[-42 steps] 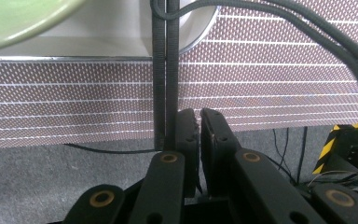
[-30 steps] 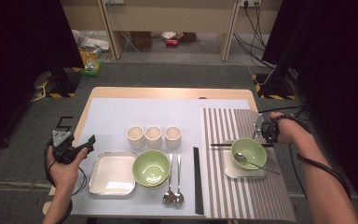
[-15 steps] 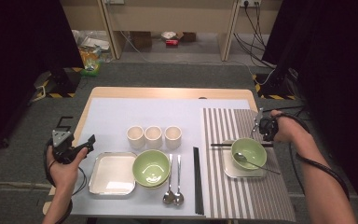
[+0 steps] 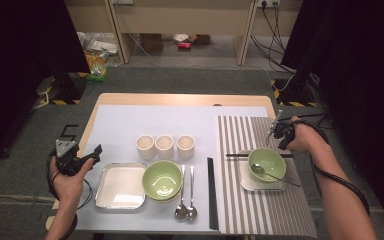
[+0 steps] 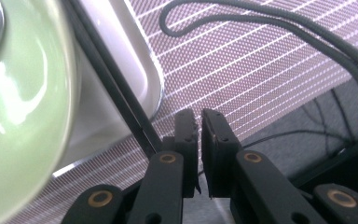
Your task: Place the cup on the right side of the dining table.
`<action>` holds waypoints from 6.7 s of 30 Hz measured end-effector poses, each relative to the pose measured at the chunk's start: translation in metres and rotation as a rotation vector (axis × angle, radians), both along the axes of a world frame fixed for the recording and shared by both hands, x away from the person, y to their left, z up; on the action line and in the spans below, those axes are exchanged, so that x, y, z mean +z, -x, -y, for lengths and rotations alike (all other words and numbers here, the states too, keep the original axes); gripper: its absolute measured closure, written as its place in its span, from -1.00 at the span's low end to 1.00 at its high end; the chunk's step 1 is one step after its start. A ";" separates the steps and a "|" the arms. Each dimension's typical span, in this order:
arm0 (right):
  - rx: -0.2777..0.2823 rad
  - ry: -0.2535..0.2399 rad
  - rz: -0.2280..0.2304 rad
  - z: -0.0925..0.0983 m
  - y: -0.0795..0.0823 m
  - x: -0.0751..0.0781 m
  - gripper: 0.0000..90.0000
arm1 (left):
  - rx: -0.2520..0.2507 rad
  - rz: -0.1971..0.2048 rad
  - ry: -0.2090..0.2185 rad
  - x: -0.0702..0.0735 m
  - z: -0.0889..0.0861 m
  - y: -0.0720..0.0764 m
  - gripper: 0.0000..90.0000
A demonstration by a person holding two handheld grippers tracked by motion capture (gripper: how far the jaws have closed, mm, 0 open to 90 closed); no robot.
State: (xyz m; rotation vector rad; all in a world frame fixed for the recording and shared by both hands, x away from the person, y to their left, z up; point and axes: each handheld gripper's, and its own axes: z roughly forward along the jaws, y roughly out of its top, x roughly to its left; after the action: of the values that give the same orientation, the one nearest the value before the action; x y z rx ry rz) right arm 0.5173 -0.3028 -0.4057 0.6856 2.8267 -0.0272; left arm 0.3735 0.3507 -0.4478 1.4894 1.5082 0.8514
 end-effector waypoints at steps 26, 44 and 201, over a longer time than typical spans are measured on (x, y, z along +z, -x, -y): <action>-0.714 -0.229 0.137 -0.022 0.003 0.018 0.63 | 0.012 0.007 0.008 -0.001 -0.005 -0.002 -0.64; -0.951 -0.339 0.155 -0.035 0.010 0.028 0.44 | -0.003 0.002 0.015 -0.003 -0.002 -0.009 -0.64; -0.669 -0.460 0.025 -0.276 0.009 0.008 0.72 | -0.026 0.004 0.019 -0.002 0.003 -0.009 -0.64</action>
State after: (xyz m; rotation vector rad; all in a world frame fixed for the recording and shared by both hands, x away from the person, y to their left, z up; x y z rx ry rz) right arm 0.5083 -0.0267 -0.3980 1.6782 2.4506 0.5217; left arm 0.3825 0.3473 -0.4501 1.4894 1.4868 0.8227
